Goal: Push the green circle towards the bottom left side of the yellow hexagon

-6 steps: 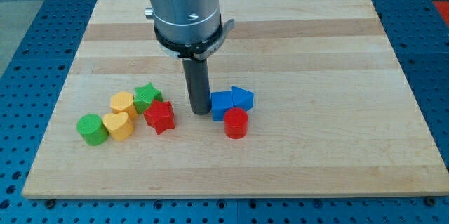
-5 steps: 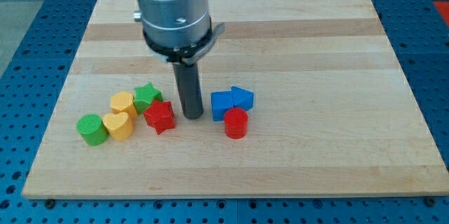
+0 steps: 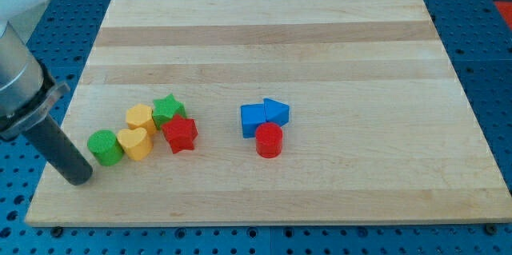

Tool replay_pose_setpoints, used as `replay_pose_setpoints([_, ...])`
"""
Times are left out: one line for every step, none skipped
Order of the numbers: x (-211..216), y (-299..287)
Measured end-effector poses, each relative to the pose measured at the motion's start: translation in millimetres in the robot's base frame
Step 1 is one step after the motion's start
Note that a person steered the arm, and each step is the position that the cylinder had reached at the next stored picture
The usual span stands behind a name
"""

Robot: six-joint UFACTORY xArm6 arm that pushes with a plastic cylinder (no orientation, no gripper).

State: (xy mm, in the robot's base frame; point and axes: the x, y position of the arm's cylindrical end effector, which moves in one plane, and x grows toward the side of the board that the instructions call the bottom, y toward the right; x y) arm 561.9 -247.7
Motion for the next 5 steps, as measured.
replay_pose_setpoints([-8, 3])
replay_pose_setpoints([-18, 17])
replay_pose_setpoints([-26, 31])
replay_pose_setpoints([-2, 36])
replay_pose_setpoints([7, 58])
